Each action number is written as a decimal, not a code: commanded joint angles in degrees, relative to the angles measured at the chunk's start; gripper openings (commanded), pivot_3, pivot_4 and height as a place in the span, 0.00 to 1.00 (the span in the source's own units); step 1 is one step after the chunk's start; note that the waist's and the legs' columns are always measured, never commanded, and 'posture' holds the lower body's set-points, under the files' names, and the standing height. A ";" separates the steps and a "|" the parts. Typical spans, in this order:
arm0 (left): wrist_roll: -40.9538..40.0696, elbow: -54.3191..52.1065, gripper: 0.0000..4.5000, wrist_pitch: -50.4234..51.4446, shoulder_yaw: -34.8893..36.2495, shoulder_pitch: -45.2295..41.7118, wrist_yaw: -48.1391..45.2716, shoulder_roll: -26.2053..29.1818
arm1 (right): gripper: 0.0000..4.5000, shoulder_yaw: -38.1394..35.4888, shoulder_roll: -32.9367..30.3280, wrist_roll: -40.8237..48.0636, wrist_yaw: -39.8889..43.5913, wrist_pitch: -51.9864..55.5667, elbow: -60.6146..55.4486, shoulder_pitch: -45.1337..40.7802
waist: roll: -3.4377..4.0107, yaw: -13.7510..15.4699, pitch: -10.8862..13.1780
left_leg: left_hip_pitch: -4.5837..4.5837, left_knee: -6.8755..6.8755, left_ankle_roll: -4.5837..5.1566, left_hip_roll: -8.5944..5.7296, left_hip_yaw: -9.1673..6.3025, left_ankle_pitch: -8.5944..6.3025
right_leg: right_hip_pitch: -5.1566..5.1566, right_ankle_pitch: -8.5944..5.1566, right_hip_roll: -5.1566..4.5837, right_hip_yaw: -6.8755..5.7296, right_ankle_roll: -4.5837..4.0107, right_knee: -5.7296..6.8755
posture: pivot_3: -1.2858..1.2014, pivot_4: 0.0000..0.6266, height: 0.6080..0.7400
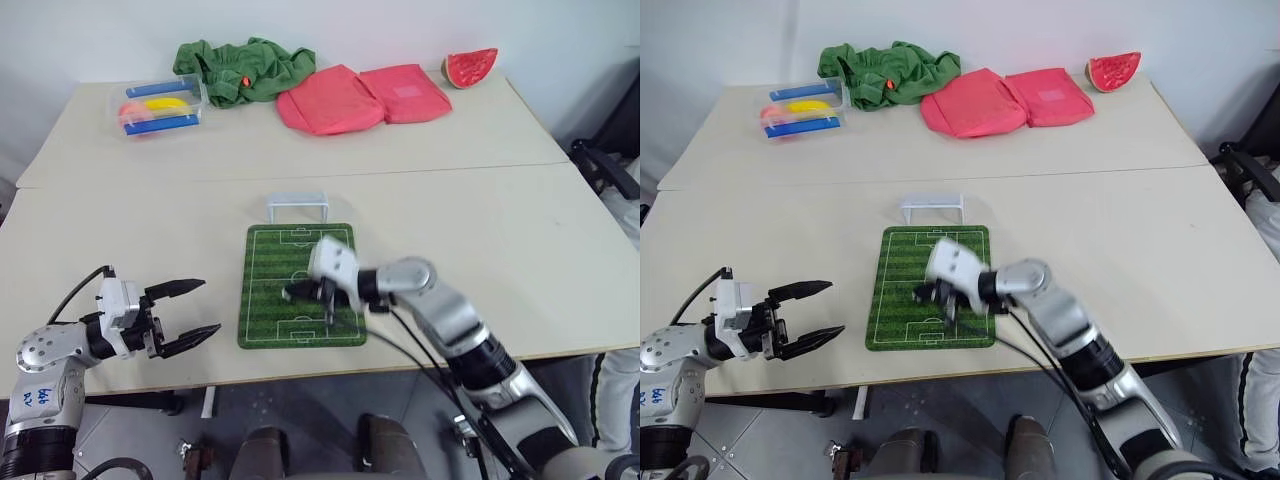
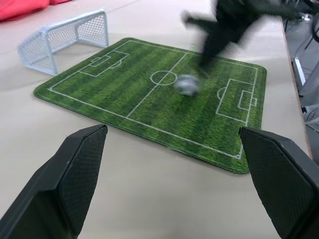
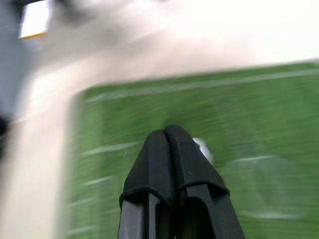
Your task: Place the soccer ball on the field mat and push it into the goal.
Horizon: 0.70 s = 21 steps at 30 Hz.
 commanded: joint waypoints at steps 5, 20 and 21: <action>0.89 4.06 1.00 -2.17 0.01 -5.08 0.09 0.77 | 0.01 -11.00 2.37 0.62 -9.49 -4.18 9.08 -6.66 | 0.00 -0.29 0.00 | 0.00 -0.12 -0.02 0.00 0.03 -0.03 | -0.06 0.00 0.00 -0.04 -0.01 -0.01 | 0.52 0.24 1.00; 2.48 10.94 1.00 -5.18 -0.13 -11.99 1.02 0.76 | 0.01 -13.50 -2.44 5.39 -4.07 -2.38 0.39 -3.25 | 0.00 -0.71 0.00 | -0.07 -0.11 0.00 0.01 0.14 -0.03 | -0.17 0.00 0.00 -0.04 0.00 -0.02 | 0.52 0.24 1.00; 2.35 11.22 1.00 -5.13 0.29 -11.95 1.64 0.76 | 0.01 -13.39 -4.59 6.60 -1.47 -0.93 -1.44 -1.54 | 0.00 -0.66 0.00 | -0.07 -0.11 0.00 0.01 0.14 -0.04 | -0.17 0.00 0.00 -0.04 0.00 -0.02 | 0.52 0.24 1.00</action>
